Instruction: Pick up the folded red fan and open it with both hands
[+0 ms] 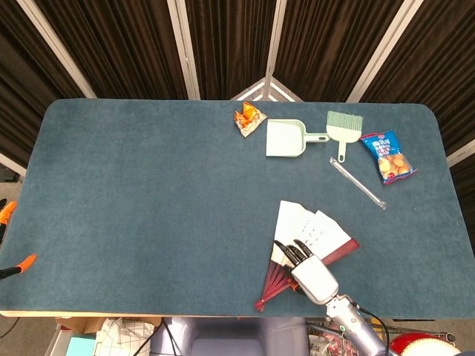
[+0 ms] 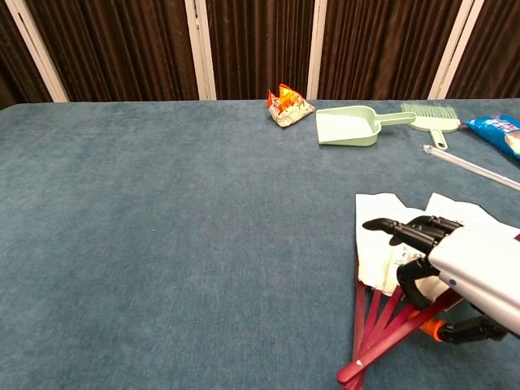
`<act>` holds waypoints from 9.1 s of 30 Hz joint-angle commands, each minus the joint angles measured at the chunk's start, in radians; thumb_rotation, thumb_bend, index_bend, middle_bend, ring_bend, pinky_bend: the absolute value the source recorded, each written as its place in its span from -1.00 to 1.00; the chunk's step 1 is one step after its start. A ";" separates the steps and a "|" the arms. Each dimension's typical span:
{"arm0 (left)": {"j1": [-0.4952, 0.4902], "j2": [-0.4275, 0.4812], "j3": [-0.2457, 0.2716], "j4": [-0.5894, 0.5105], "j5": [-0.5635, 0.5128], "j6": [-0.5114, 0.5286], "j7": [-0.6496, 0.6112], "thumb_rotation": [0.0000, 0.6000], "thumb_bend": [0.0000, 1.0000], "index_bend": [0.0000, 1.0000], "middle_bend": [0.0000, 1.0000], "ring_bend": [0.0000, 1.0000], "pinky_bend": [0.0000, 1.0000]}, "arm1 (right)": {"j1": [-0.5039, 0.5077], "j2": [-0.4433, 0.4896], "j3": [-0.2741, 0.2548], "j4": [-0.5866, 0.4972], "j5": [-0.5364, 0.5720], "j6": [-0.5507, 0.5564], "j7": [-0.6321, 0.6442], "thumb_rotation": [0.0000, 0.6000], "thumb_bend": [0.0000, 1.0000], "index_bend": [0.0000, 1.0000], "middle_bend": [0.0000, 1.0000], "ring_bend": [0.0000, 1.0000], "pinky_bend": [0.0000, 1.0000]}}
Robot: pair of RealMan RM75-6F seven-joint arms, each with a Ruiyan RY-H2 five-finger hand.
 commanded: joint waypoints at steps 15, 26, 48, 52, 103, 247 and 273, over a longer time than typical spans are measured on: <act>-0.002 0.002 0.004 0.004 0.009 -0.002 -0.011 1.00 -0.58 -1.00 -1.00 -1.00 -0.70 | 0.287 0.517 0.258 -0.868 0.392 -0.447 -0.145 1.00 0.03 0.47 -0.76 -0.52 -0.65; -0.009 -0.006 0.002 0.032 0.050 0.015 -0.054 1.00 -0.58 -0.99 -1.00 -1.00 -0.70 | 0.438 0.575 0.415 -0.948 0.725 -0.552 -0.172 1.00 0.09 0.47 -0.76 -0.52 -0.65; -0.039 -0.031 0.007 0.096 0.102 0.007 -0.146 1.00 -0.58 -0.86 -1.00 -1.00 -0.70 | 0.755 0.494 0.518 -0.979 1.102 -0.479 -0.313 1.00 0.10 0.47 -0.76 -0.51 -0.65; -0.045 -0.038 0.009 0.103 0.118 0.008 -0.172 1.00 -0.58 -0.80 -1.00 -1.00 -0.70 | 0.790 0.452 0.515 -0.971 1.120 -0.440 -0.336 1.00 0.10 0.47 -0.76 -0.51 -0.65; -0.332 -0.137 0.038 -0.094 0.178 -0.302 -0.608 1.00 -0.17 0.11 -0.70 -1.00 -0.70 | 0.973 0.238 0.520 -1.054 1.197 -0.185 -0.470 1.00 0.11 0.50 -0.76 -0.51 -0.62; -0.462 -0.266 -0.093 -0.016 0.226 -0.115 -0.160 1.00 -0.04 0.32 -0.50 -1.00 -0.70 | 0.553 0.623 0.332 -0.890 0.716 -0.315 -0.162 1.00 0.11 0.52 -0.74 -0.49 -0.60; -0.493 -0.384 -0.095 0.124 0.251 -0.087 0.018 1.00 -0.04 0.31 -0.50 -1.00 -0.70 | 0.465 0.606 0.286 -0.715 0.620 -0.332 -0.104 1.00 0.12 0.52 -0.73 -0.49 -0.60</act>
